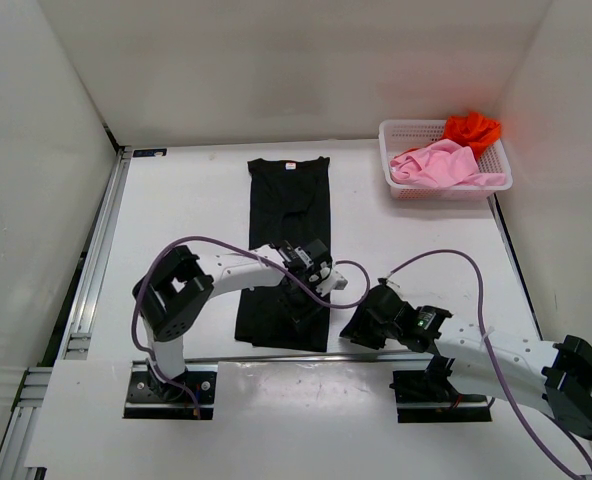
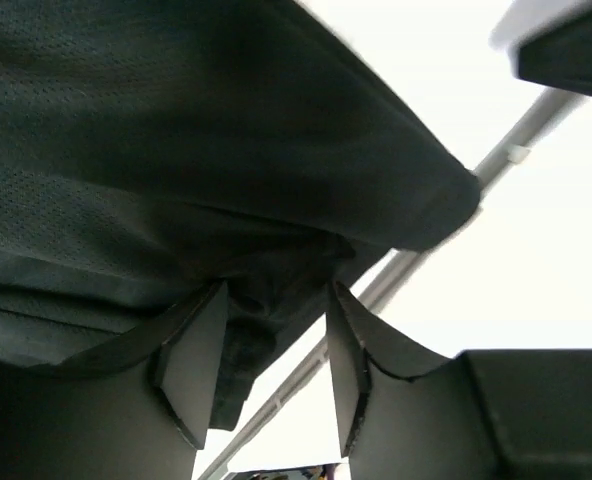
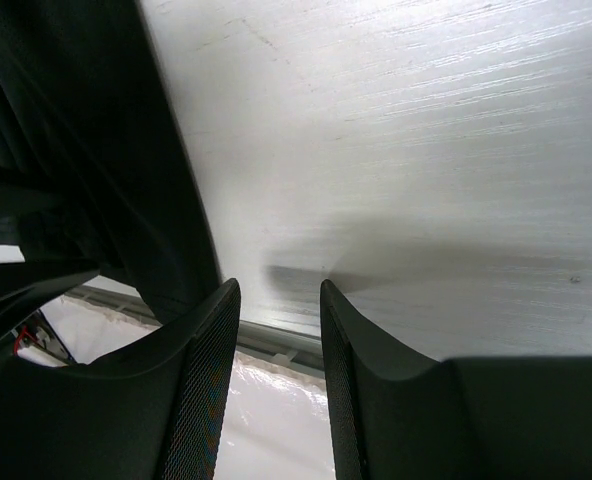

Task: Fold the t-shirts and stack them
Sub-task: Rotate the tshirt 90 degrees

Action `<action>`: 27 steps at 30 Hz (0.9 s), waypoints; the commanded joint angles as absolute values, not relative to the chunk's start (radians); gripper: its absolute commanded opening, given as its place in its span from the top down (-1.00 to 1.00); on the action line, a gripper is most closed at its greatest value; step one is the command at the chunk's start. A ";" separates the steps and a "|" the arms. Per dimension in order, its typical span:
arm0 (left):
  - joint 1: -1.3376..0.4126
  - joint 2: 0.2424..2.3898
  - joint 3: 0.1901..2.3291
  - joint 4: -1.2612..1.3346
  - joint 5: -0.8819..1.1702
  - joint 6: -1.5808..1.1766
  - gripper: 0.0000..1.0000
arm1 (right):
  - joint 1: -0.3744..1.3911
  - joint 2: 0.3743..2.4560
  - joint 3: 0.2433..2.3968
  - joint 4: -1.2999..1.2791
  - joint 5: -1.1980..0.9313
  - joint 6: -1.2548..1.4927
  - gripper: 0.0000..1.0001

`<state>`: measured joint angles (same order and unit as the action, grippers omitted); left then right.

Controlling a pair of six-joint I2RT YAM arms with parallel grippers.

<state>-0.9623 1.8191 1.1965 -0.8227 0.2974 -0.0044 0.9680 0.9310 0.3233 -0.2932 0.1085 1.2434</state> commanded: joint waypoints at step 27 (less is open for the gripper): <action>-0.769 1.697 1.083 -0.992 0.593 0.000 0.80 | 1.002 1.117 0.492 -0.241 0.044 1.071 0.15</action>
